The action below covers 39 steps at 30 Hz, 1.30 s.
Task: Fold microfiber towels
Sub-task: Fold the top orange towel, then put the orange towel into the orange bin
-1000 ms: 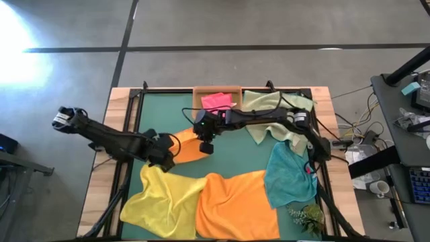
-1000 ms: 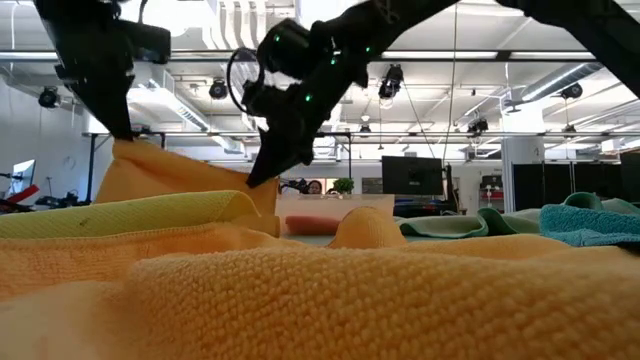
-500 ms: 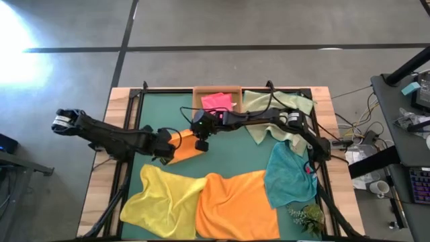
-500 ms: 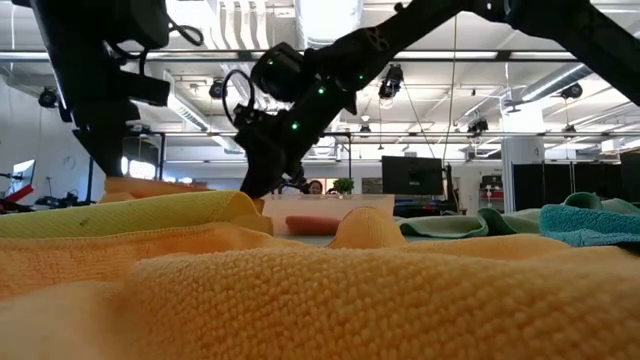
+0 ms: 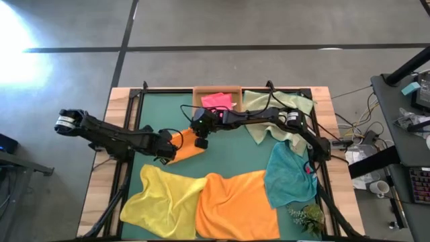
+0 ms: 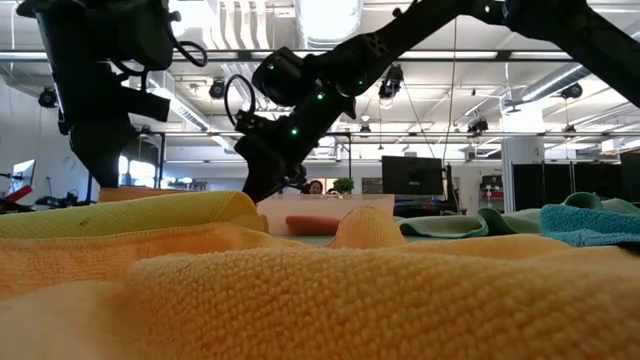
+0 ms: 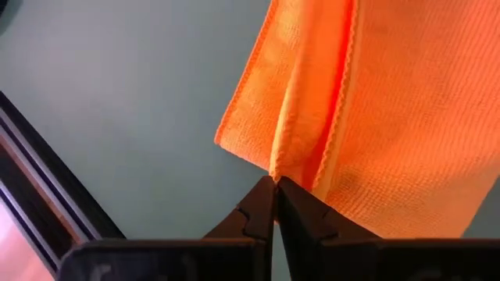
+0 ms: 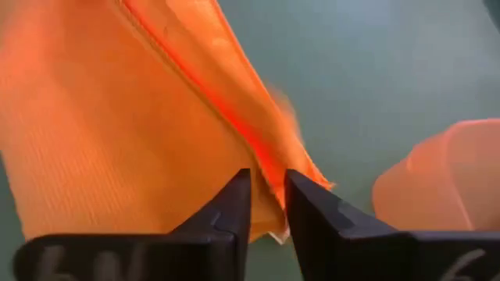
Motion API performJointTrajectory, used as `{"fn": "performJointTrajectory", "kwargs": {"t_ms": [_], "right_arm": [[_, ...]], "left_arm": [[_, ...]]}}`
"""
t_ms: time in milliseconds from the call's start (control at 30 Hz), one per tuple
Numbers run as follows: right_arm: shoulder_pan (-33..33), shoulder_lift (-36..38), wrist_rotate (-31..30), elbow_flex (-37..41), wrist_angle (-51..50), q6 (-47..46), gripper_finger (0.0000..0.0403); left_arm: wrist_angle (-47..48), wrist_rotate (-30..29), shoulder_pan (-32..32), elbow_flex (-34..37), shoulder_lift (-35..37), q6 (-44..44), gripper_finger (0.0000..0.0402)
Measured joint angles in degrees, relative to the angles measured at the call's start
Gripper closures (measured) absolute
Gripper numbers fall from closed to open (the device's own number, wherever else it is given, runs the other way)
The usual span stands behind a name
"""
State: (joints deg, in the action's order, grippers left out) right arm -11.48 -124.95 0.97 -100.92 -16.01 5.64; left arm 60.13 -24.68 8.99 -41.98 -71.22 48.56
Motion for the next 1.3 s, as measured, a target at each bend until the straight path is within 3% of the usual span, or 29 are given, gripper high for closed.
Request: {"fn": "performJointTrajectory", "kwargs": {"t_ms": [267,433,533,700,900,1067,1300], "right_arm": [[-1.03,0.12,0.14,0.0,-0.54,-1.08,0.0263],[-1.78,2.07,0.42,0.02,-2.83,0.98,0.0248],[-2.31,4.42,0.58,0.01,-6.18,3.73,0.0247],[-2.62,8.47,4.28,0.0,-15.52,11.68,0.0254],[-2.54,9.97,15.59,0.14,-23.69,17.76,0.0264],[-1.92,9.74,22.29,1.11,-23.64,22.52,0.0265],[1.33,9.6,23.71,2.75,-18.16,31.46,0.0262]], "left_arm": [[0.69,-1.0,-0.42,-0.07,0.06,-2.9,0.032],[4.37,-1.05,-1.98,-1.82,0.06,-5.51,0.0259],[7.97,2.2,-2.36,-4.67,0.11,-5.82,0.0238],[7.8,7.7,0.97,-8.01,1.09,-11.11,0.0236],[-1.13,7.36,8.45,-7.21,1.9,-11.49,0.0242],[-6.84,3.4,13.08,-5.93,-1.27,-11.16,0.0242],[-7.6,3.17,16.22,-5.31,-8.54,-7.02,0.0243]]}}
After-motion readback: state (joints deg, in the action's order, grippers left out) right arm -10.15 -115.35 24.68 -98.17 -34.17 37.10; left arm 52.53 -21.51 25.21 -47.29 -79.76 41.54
